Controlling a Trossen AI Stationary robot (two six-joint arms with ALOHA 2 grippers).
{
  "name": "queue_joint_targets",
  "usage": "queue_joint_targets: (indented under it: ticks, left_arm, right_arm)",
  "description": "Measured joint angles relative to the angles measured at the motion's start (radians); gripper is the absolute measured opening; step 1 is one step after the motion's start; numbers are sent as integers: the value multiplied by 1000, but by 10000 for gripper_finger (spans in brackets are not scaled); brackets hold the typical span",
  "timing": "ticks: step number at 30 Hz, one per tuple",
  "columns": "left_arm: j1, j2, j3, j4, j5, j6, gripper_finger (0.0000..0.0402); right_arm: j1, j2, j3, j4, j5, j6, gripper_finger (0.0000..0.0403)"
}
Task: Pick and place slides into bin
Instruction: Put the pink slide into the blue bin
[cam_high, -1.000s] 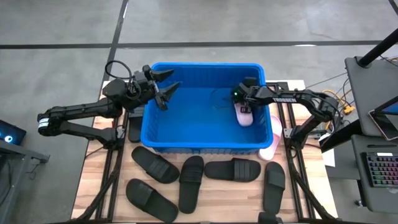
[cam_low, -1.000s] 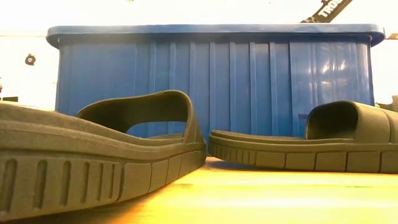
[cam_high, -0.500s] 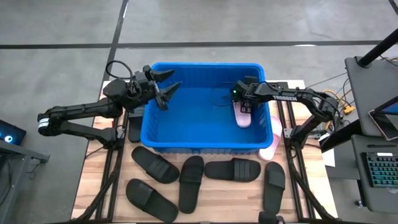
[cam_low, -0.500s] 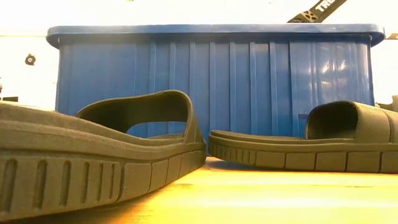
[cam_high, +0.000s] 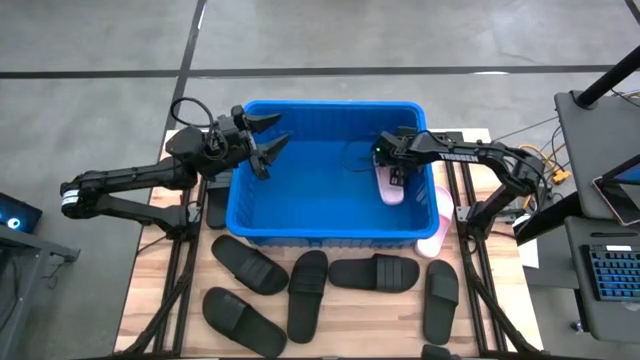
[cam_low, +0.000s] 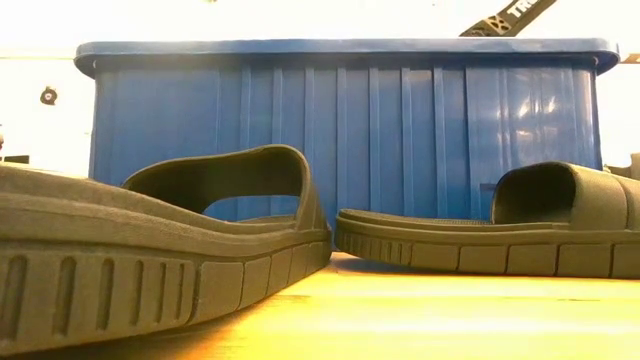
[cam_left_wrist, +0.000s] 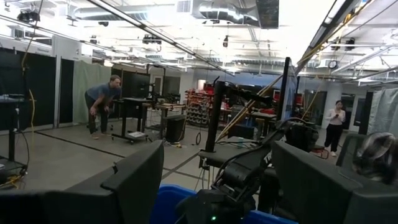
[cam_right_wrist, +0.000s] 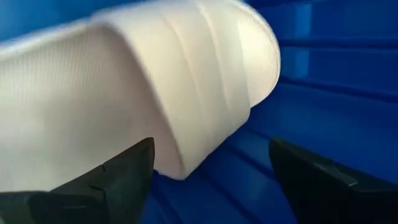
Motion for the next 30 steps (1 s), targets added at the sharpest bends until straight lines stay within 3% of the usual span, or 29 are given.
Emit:
queue_joint_targets:
  ticks: [9, 18, 24, 30]
  left_arm:
    - [0, 0, 0, -1, 1, 0, 283]
    - [0, 0, -2, -2, 2, 0, 283]
    - [0, 0, -9, -3, 2, 0, 283]
    - [1, 0, -11, -4, 2, 0, 283]
  right_arm:
    - [0, -46, 79, -3, -30, 79, 287]
    - [0, -147, 294, 4, -124, 210, 261]
    - [3, -257, 430, -5, -283, 337, 250]
    - [7, -417, 476, -47, -488, 480, 240]
